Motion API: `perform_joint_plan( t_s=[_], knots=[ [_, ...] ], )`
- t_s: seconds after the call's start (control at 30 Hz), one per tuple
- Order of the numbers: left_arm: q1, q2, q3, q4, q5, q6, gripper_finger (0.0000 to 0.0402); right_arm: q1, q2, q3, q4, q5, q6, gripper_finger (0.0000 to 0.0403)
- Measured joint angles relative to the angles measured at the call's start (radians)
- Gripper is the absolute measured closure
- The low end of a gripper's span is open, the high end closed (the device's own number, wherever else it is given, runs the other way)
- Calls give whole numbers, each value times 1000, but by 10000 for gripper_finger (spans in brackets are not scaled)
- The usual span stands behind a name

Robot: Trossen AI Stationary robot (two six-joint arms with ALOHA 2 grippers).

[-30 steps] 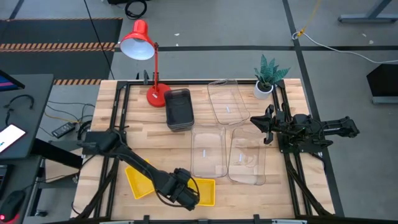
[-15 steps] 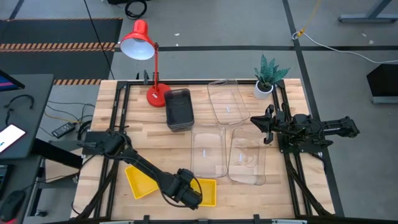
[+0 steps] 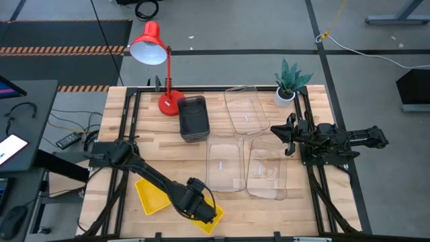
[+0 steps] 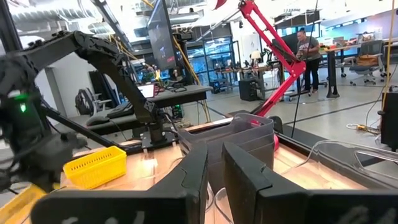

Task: Stack baskets by color
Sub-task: Stack the right yellow bin on top of the left yellow bin

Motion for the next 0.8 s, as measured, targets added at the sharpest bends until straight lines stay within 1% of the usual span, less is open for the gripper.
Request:
perform_joint_plan(
  t_s=[0.13, 0.3, 0.37, 0.47, 0.53, 0.63, 0.8],
  knots=[
    [-5, -46, 67, -147, 0, 5, 396, 0, 0, 0, 5, 0, 0, 349],
    [-25, -86, 164, -326, 23, 88, 397, 0, 0, 0, 6, 0, 0, 349],
    [-36, -111, 175, -348, 38, 123, 397, 0, 0, 0, 6, 0, 0, 349],
    [-56, -168, 139, -342, 33, 137, 398, 0, 0, 0, 13, 0, 0, 349],
    [-63, -209, 94, -343, 34, 134, 398, 0, 0, 0, 15, 0, 0, 349],
    [-92, -286, -15, -344, 39, 121, 398, 0, 0, 0, 13, 0, 0, 349],
    [-142, -454, -230, -345, 108, 80, 398, 0, 0, 0, 14, 0, 0, 349]
  ],
)
